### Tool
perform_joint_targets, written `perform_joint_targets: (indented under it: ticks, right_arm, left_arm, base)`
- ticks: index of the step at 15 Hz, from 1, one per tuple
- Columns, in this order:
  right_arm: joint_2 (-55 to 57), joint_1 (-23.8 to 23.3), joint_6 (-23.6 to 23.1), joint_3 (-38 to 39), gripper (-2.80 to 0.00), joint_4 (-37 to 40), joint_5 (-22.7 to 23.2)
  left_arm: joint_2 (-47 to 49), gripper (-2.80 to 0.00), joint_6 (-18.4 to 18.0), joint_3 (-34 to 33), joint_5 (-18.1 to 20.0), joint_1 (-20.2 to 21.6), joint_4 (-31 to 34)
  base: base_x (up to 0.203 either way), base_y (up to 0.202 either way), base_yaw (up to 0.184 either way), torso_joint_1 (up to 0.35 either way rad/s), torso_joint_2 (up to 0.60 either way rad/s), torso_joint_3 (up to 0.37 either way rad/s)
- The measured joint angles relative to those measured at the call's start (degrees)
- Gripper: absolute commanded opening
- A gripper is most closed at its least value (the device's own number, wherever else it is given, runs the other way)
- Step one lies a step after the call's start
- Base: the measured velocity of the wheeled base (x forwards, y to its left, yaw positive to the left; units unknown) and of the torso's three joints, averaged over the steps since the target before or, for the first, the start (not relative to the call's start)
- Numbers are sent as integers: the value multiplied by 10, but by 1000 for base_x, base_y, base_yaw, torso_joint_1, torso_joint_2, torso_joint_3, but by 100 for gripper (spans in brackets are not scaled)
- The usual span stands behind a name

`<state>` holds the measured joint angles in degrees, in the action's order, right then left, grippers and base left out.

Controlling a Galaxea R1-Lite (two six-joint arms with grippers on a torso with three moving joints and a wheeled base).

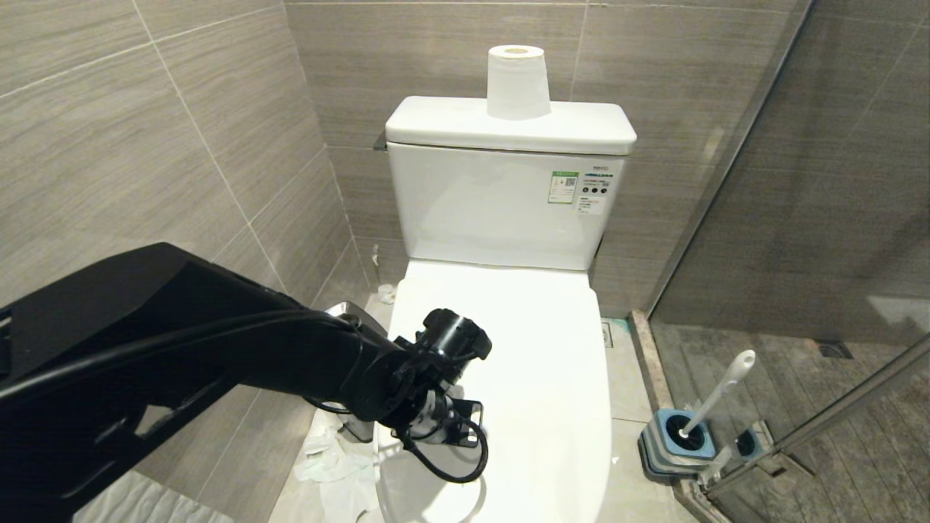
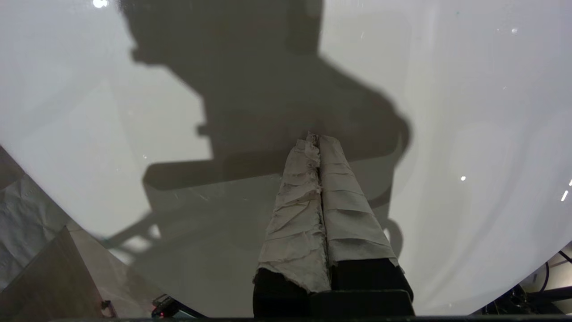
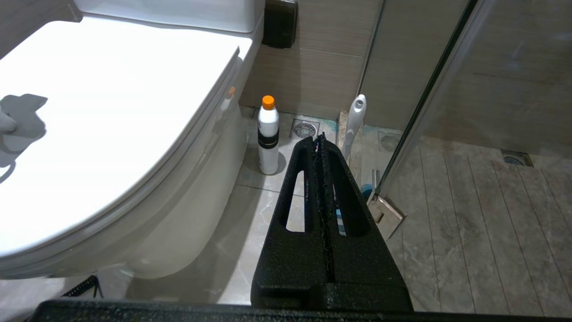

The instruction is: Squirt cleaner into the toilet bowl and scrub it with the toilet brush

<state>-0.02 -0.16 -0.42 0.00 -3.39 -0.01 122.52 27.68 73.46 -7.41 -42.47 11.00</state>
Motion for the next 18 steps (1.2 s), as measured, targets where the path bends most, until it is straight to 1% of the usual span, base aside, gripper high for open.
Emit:
perform_joint_targets:
  ticks: [3,5,7,9,10,12,13,15,16,17,18]
  right_arm:
    - [0,0,0,0,-280,0,0]
    - [0,0,0,0,-280,0,0]
    - [0,0,0,0,-280,0,0]
    - [0,0,0,0,-280,0,0]
    - [0,0,0,0,-280,0,0]
    - [0,0,0,0,-280,0,0]
    - [0,0,0,0,-280,0,0]
    - [0,0,0,0,-280,0,0]
    - [0,0,0,0,-280,0,0]
    - [0,0,0,0,-280,0,0]
    - [0,0,0,0,-280,0,0]
  left_arm:
    - [-10,-280,6,-9,-2,1,5]
    - [-38,-280,0,-10,-2,11,6]
    - [-83,-280,-22,-6,0,23,15]
    - [-140,-280,-58,12,19,48,52]
    - [-166,-280,-69,36,37,62,86]
    - [-210,-280,-76,108,88,84,191]
    - [-233,-280,-78,157,122,94,267]
    - [-270,-280,-81,233,176,103,410]
    - [-294,-280,-89,262,195,105,486]
    - [-318,-280,-101,278,203,107,546]
    - [-345,-280,-117,288,200,107,591]
  base:
    - [0,0,0,0,0,0]
    - [0,0,0,0,0,0]
    - [0,0,0,0,0,0]
    - [0,0,0,0,0,0]
    - [0,0,0,0,0,0]
    - [0,0,0,0,0,0]
    - [0,0,0,0,0,0]
    - [0,0,0,0,0,0]
    - [0,0,0,0,0,0]
    - [0,0,0,0,0,0]
    - [0,0,0,0,0,0]
